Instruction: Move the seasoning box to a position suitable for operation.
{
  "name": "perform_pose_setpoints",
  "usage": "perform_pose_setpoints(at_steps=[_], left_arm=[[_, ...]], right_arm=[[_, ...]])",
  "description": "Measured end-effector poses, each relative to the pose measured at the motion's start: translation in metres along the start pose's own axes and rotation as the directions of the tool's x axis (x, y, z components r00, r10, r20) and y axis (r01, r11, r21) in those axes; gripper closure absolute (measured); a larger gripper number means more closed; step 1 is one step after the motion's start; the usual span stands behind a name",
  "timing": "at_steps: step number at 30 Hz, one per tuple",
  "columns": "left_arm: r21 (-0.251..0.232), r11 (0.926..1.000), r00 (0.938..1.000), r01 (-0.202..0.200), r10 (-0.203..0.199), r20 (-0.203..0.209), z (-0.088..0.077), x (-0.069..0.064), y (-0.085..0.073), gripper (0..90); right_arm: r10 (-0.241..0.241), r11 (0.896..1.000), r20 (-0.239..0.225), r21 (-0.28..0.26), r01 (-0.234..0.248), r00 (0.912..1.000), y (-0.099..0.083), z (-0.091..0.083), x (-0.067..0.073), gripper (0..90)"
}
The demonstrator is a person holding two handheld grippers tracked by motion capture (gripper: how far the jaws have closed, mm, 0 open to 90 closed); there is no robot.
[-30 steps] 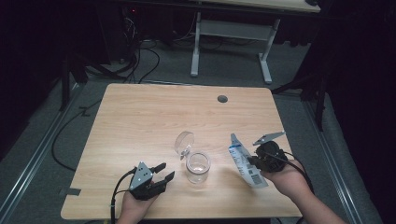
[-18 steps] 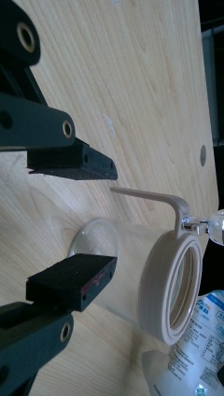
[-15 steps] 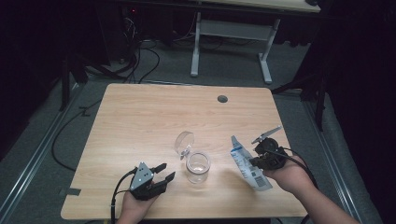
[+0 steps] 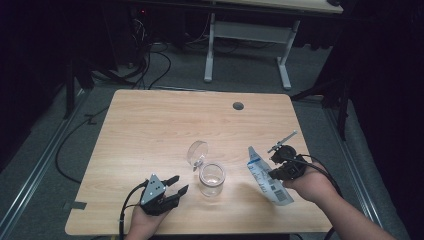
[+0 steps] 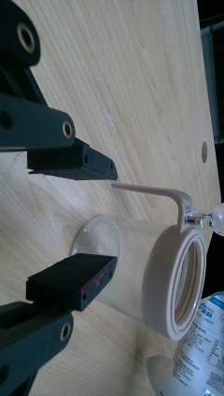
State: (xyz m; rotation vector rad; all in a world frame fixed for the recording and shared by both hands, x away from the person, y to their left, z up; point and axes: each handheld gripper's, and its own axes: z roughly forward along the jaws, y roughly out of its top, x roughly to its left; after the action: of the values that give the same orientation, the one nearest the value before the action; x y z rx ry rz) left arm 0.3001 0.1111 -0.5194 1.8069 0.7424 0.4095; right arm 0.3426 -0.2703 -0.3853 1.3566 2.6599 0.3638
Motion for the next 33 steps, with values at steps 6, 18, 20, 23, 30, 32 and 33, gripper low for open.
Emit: perform_pose_setpoints(at_steps=[6,18,20,23,30,32,33], left_arm=[[0.001,1.0000,1.0000,-0.001,0.001,0.001,0.000,-0.001,0.000,51.6],[0.027,0.9986,0.9987,-0.045,0.044,0.027,0.003,-0.013,0.000,52.6],[0.026,0.9977,0.9978,-0.062,0.061,0.025,0.004,-0.019,0.000,51.6],[0.020,0.9967,0.9958,-0.079,0.078,0.048,0.003,-0.029,0.002,52.6],[0.049,0.9979,0.9839,-0.044,0.035,0.176,0.013,-0.049,0.006,55.4],[0.031,0.9975,0.9834,-0.064,0.058,0.172,0.014,-0.060,0.008,54.7],[0.028,0.9969,0.9823,-0.073,0.067,0.175,0.015,-0.064,0.010,54.8]], right_arm=[[-0.009,1.000,0.001,0.024,0.009,1.0000,0.002,-0.002,0.001,90.0],[-0.016,0.997,0.011,0.079,0.015,0.9998,0.003,0.001,0.005,90.0],[-0.002,0.997,0.013,0.082,0.001,0.9999,0.002,0.000,0.007,90.0],[-0.027,0.998,0.013,0.064,0.026,0.9996,0.001,-0.003,0.006,90.0],[-0.023,0.999,0.019,0.044,0.022,0.9996,0.001,-0.008,0.010,90.0],[-0.016,0.999,0.018,0.041,0.015,0.9997,0.001,-0.010,0.012,90.0],[-0.027,0.999,0.020,0.038,0.026,0.9994,0.001,-0.010,0.012,90.0]])
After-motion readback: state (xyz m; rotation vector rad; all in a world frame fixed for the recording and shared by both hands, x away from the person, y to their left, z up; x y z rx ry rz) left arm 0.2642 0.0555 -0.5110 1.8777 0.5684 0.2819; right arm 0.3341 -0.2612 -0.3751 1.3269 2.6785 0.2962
